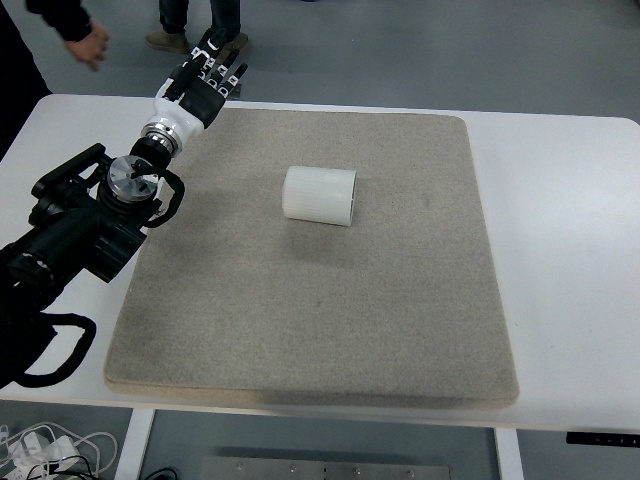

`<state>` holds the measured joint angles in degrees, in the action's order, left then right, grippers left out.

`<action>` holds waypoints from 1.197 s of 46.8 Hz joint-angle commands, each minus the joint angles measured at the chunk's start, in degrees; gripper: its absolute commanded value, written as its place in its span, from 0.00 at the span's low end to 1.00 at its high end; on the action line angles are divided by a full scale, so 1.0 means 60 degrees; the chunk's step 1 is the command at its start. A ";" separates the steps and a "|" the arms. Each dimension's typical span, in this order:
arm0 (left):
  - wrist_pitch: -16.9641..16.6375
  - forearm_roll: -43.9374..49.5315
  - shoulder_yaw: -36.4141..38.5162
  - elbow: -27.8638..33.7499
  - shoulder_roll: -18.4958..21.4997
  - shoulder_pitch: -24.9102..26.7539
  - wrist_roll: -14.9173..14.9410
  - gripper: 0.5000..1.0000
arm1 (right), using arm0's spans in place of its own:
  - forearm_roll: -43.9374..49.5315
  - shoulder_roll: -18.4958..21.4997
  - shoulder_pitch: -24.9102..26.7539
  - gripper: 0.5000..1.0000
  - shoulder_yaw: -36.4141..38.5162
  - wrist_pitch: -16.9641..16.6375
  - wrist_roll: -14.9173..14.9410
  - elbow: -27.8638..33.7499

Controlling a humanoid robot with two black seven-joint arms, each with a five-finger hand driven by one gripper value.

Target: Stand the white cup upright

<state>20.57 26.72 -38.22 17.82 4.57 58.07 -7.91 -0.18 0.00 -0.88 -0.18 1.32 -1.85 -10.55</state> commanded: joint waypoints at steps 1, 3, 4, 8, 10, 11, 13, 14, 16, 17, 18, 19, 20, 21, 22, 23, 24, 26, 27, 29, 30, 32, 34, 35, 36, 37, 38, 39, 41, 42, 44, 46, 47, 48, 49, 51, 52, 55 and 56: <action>0.0000 -0.0015 0.0013 0.0004 0.0000 0.0004 0.0000 1.00 | 0.0000 0.0000 0.0000 0.90 0.0000 0.0000 0.0000 0.0000; -0.0015 -0.0015 0.0013 -0.0010 0.0000 0.0004 0.0000 1.00 | 0.0000 0.0000 0.0000 0.90 0.0000 0.0000 0.0000 0.0000; -0.0029 0.0000 0.0013 -0.0010 0.0000 0.0005 0.0000 1.00 | 0.0000 0.0000 0.0000 0.90 0.0000 0.0000 0.0000 0.0000; -0.0029 0.0014 0.0013 -0.0025 0.0015 0.0034 0.0000 1.00 | 0.0000 0.0000 0.0000 0.90 0.0000 0.0000 0.0000 0.0000; -0.0029 0.0014 0.0013 -0.0025 0.0015 0.0034 0.0000 1.00 | 0.0000 0.0000 0.0000 0.90 0.0000 0.0000 0.0000 0.0000; -0.0029 0.0014 0.0013 -0.0025 0.0029 0.0034 0.0014 1.00 | 0.0000 0.0000 0.0000 0.90 0.0000 0.0000 0.0000 0.0000; -0.0015 0.0014 0.0013 -0.0025 0.0030 0.0049 0.0014 1.00 | 0.0000 0.0000 0.0000 0.90 0.0000 0.0000 0.0000 0.0000; 0.0000 0.0000 0.0013 -0.0010 0.0044 0.0063 0.0014 1.00 | 0.0000 0.0000 0.0000 0.90 0.0000 0.0000 0.0000 0.0000; 0.0044 0.0000 0.0013 -0.0025 0.0059 0.0063 0.0014 1.00 | 0.0000 0.0000 0.0000 0.90 0.0000 0.0000 0.0000 0.0000; 0.0044 0.0014 0.0013 -0.0039 0.0088 0.0063 0.0014 1.00 | 0.0000 0.0000 0.0000 0.90 0.0000 0.0000 0.0000 0.0000; 0.0044 0.0014 0.0013 -0.0054 0.0103 0.0063 0.0014 1.00 | 0.0000 0.0000 0.0000 0.90 0.0000 0.0000 0.0000 0.0000; 0.0029 0.0014 0.0013 -0.0069 0.0117 0.0063 0.0014 1.00 | 0.0000 0.0000 0.0000 0.90 0.0000 0.0000 0.0000 0.0000; 0.0015 0.0014 0.0028 -0.0083 0.0132 0.0063 0.0014 1.00 | 0.0000 0.0000 0.0000 0.90 0.0000 0.0000 0.0000 0.0000; 0.0015 0.0000 0.0028 -0.0083 0.0132 0.0063 0.0014 1.00 | 0.0000 0.0000 0.0000 0.90 0.0000 0.0000 0.0000 0.0000; 0.0015 0.0000 0.0028 -0.0098 0.0132 0.0063 0.0014 1.00 | 0.0000 0.0000 0.0000 0.90 0.0000 0.0000 0.0000 0.0000; 0.0044 -0.0015 0.0042 -0.0084 0.0132 0.0063 0.0014 1.00 | 0.0000 0.0000 0.0000 0.90 0.0000 0.0000 0.0000 0.0000; 0.0073 -0.0029 0.0043 -0.0054 0.0132 0.0063 0.0014 1.00 | 0.0000 0.0000 0.0000 0.90 0.0000 0.0000 0.0000 0.0000; 0.0102 -0.0073 0.0043 -0.0025 0.0132 0.0049 0.0000 1.00 | 0.0000 0.0000 0.0000 0.90 0.0000 0.0000 0.0000 0.0000; 0.0117 -0.0103 0.0043 -0.0039 0.0132 0.0049 0.0014 1.00 | 0.0000 0.0000 0.0000 0.90 0.0000 0.0000 0.0000 0.0000; 0.0132 -0.0190 0.0043 -0.0040 0.0117 0.0034 0.0014 1.00 | 0.0000 0.0000 0.0000 0.90 0.0000 0.0000 0.0000 0.0000; 0.0132 -0.0263 0.0043 -0.0040 0.0103 0.0048 0.0014 1.00 | 0.0000 0.0000 0.0000 0.90 0.0000 0.0000 0.0000 0.0000; 0.0132 -0.0468 0.0043 -0.0025 0.0088 0.0063 0.0014 1.00 | 0.0000 0.0000 0.0000 0.90 0.0000 0.0000 0.0000 0.0000; 0.0132 -0.0790 0.0043 -0.0010 0.0074 0.0151 0.0014 1.00 | 0.0000 0.0000 0.0000 0.90 0.0000 0.0000 0.0000 0.0000; 0.0132 -0.0965 0.0043 -0.0010 0.0088 0.0224 0.0014 1.00 | 0.0000 0.0000 0.0000 0.90 0.0000 0.0000 0.0000 0.0000; 0.0132 -0.1170 0.0043 -0.0010 0.0088 0.0297 0.0014 1.00 | 0.0000 0.0000 0.0000 0.90 0.0000 0.0000 0.0000 0.0000; 0.0132 -0.1332 0.0043 -0.0010 0.0088 0.0356 0.0014 1.00 | 0.0000 0.0000 0.0000 0.90 0.0000 0.0000 0.0000 0.0000; 0.0117 -0.1493 0.0043 -0.0010 0.0088 0.0400 0.0014 1.00 | 0.0000 0.0000 0.0000 0.90 0.0000 0.0000 0.0000 0.0000; 0.0103 -0.1654 0.0043 -0.0010 0.0088 0.0444 0.0029 1.00 | 0.0000 0.0000 0.0000 0.90 0.0000 0.0000 0.0000 0.0000; 0.0088 -0.1932 0.0043 -0.0010 0.0088 0.0575 0.0087 1.00 | 0.0000 0.0000 0.0000 0.90 0.0000 0.0000 0.0000 0.0000; 0.0088 -0.2079 0.0057 0.0004 0.0074 0.0648 0.0102 1.00 | 0.0000 0.0000 0.0000 0.90 0.0000 0.0000 0.0000 0.0000; 0.0088 -0.2386 0.0072 0.0048 0.0073 0.0737 0.0117 1.00 | 0.0000 0.0000 0.0000 0.90 0.0000 0.0000 0.0000 0.0000; 0.0073 -0.2796 0.0087 0.0208 0.0117 0.0795 0.0146 1.00 | 0.0000 0.0000 0.0000 0.90 0.0000 0.0000 0.0000 0.0000; 0.0059 -0.3016 0.0087 0.0325 0.0132 0.0825 0.0146 1.00 | 0.0000 0.0000 0.0000 0.90 0.0000 0.0000 0.0000 0.0000; 0.0029 -0.3250 0.0087 0.0486 0.0147 0.0839 0.0146 1.00 | 0.0000 0.0000 0.0000 0.90 0.0000 0.0000 0.0000 0.0000; 0.0015 -0.3513 0.0087 0.0618 0.0205 0.0840 0.0146 1.00 | 0.0000 0.0000 0.0000 0.90 0.0000 0.0000 0.0000 0.0000; 0.0000 -0.4055 0.0087 0.0867 0.0409 0.0883 0.0161 1.00 | 0.0000 0.0000 0.0000 0.90 0.0000 0.0000 0.0000 0.0000; 0.0000 -0.4348 0.0087 0.0985 0.0512 0.0913 0.0161 1.00 | 0.0000 0.0000 0.0000 0.90 0.0000 0.0000 0.0000 0.0000; 0.0000 -0.5198 0.0087 0.1322 0.0703 0.1015 0.0161 1.00 | 0.0000 0.0000 0.0000 0.90 0.0000 0.0000 0.0000 0.0000; 0.0000 -0.5505 0.0087 0.1424 0.0747 0.1030 0.0161 1.00 | 0.0000 0.0000 0.0000 0.90 0.0000 0.0000 0.0000 0.0000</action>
<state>20.57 -0.79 -37.70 24.30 8.09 63.88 -6.94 -0.17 0.00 -0.88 -0.18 1.32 -1.85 -10.55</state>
